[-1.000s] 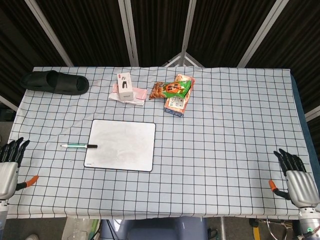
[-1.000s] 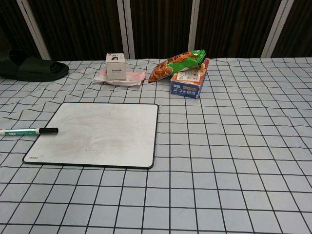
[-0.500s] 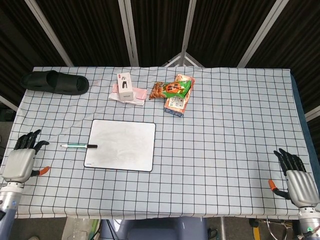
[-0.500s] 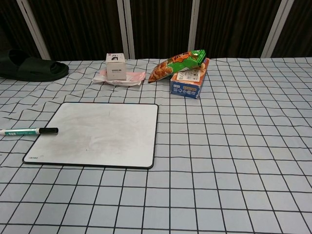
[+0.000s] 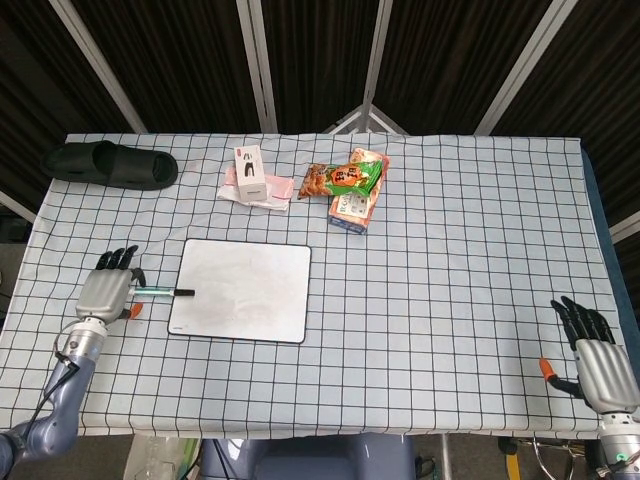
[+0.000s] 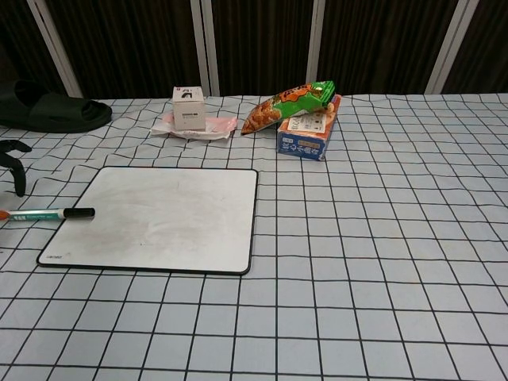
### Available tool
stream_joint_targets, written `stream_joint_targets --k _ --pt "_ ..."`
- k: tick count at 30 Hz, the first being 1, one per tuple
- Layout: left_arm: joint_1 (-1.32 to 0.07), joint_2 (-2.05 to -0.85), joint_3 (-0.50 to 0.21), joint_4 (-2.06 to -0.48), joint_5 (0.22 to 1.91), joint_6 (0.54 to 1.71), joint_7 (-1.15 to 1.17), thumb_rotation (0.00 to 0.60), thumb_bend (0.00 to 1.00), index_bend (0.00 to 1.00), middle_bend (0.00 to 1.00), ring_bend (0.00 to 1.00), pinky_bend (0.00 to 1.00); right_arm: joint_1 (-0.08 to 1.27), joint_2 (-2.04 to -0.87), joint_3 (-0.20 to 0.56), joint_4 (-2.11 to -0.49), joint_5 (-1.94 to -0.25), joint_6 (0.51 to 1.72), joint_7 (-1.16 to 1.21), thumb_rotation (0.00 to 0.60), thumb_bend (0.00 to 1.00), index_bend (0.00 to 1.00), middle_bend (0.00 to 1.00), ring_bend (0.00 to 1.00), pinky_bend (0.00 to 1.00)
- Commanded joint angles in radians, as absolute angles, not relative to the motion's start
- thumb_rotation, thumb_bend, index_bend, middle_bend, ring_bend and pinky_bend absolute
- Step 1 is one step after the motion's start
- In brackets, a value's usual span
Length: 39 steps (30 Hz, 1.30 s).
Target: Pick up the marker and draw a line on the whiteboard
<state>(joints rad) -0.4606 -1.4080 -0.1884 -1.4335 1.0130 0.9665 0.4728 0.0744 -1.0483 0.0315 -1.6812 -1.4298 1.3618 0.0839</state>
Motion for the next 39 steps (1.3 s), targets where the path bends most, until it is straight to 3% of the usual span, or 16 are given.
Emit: stream_joint_targets --k 1,20,27,33,39 --pt "-0.484 -1.437 -0.184 -1.398 0.994 0.948 0.485 0.6 0.42 0.44 0.0 0.0 0.0 0.074 -1.047 0.032 -1.682 -1.428 1.361 0.086 0.6 0.35 0.0 0.0 0.0 0.0" --pt "-0.553 -1.527 -0.164 -1.278 0.974 0.913 0.484 0.6 0.44 0.45 0.0 0.0 0.0 0.073 -1.047 0.035 -1.685 -1.424 1.363 0.087 0.6 0.35 0.0 0.0 0.0 0.0" --pt "-0.562 -1.549 -0.16 -1.267 0.972 0.92 0.47 0.6 0.49 0.49 0.02 0.0 0.0 0.073 -1.048 0.036 -1.684 -1.424 1.362 0.089 0.6 0.35 0.0 0.0 0.0 0.0" --pt "-0.562 -1.554 -0.157 -1.271 0.97 0.927 0.461 0.6 0.59 0.6 0.04 0.0 0.0 0.073 -1.047 0.036 -1.684 -1.425 1.364 0.09 0.6 0.35 0.0 0.0 0.0 0.0" --pt "-0.551 -1.537 -0.183 -1.332 1.0 0.975 0.389 0.6 0.6 0.64 0.07 0.0 0.0 0.072 -1.047 0.036 -1.684 -1.425 1.364 0.09 0.6 0.35 0.0 0.0 0.0 0.0"
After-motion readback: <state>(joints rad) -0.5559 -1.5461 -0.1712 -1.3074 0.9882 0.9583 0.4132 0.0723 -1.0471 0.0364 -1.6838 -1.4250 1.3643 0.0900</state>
